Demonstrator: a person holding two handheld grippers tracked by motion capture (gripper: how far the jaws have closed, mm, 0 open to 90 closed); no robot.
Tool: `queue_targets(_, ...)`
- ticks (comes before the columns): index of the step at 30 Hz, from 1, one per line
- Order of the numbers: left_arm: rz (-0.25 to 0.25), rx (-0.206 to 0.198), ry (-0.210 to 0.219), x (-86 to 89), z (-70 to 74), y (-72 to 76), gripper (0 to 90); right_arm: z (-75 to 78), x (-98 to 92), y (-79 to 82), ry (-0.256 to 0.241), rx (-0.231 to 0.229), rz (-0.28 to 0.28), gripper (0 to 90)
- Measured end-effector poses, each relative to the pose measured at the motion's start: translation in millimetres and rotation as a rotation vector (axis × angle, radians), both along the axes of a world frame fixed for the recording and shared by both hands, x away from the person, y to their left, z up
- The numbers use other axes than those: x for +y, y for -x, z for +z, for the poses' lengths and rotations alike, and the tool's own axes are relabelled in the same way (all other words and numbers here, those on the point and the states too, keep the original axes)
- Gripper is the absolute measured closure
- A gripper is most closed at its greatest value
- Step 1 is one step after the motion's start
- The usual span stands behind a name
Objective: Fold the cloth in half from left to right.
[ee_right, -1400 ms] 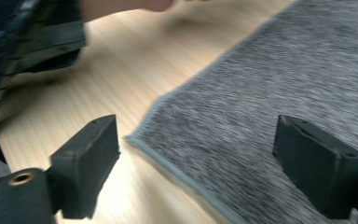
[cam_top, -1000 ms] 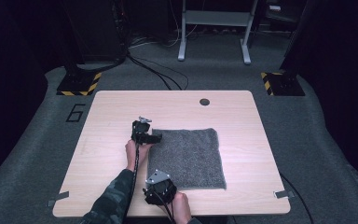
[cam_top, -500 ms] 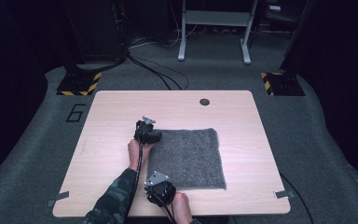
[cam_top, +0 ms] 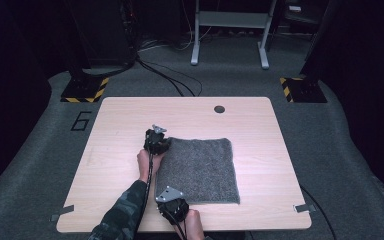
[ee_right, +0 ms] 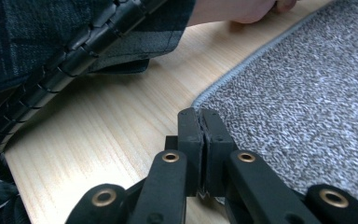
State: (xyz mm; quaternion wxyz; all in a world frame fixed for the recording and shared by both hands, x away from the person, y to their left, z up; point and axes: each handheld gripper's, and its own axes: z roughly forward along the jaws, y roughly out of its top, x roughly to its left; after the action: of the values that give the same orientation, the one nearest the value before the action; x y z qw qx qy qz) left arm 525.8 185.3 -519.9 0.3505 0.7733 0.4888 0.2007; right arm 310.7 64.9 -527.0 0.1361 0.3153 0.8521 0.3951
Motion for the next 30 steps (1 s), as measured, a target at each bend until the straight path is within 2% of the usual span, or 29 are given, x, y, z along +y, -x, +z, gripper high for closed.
queue_targets(5,-0.009,0.023,0.010,0.1,1.6,0.6,83.1,1.4,-3.7,3.9,-0.018,-0.007,-0.011,89.2)
queue_targets(9,-0.007,0.025,0.023,0.5,5.4,2.5,83.4,9.8,-9.3,9.2,-0.055,-0.033,-0.015,89.2)
queue_targets(11,-0.012,0.027,0.017,0.7,7.8,3.2,83.4,14.4,-11.7,11.2,-0.073,-0.032,-0.023,89.2)
queue_targets(12,-0.013,0.017,0.010,0.1,12.9,5.1,83.4,17.2,-13.7,11.3,-0.072,-0.050,-0.008,89.2)
queue_targets(15,-0.025,0.009,-0.009,-0.3,23.2,6.0,83.5,22.7,-15.0,13.0,-0.090,-0.060,-0.010,89.2)
queue_targets(17,-0.022,0.009,-0.004,0.3,30.7,5.6,83.6,27.6,-14.5,13.7,-0.094,-0.067,-0.005,89.3)
queue_targets(22,-0.022,-0.002,-0.058,5.3,51.4,2.6,83.8,41.6,-7.4,10.7,-0.119,-0.096,0.012,89.3)
queue_targets(25,-0.014,-0.006,-0.067,11.1,65.3,0.9,83.8,57.2,-1.7,8.7,-0.144,-0.133,0.022,89.3)
queue_targets(27,-0.024,-0.008,-0.097,15.1,77.6,-1.3,83.8,64.8,0.0,7.3,-0.162,-0.154,0.027,89.3)
queue_targets(30,-0.023,-0.007,-0.115,16.9,92.1,-4.2,83.7,74.5,-0.1,8.7,-0.190,-0.184,0.022,89.3)
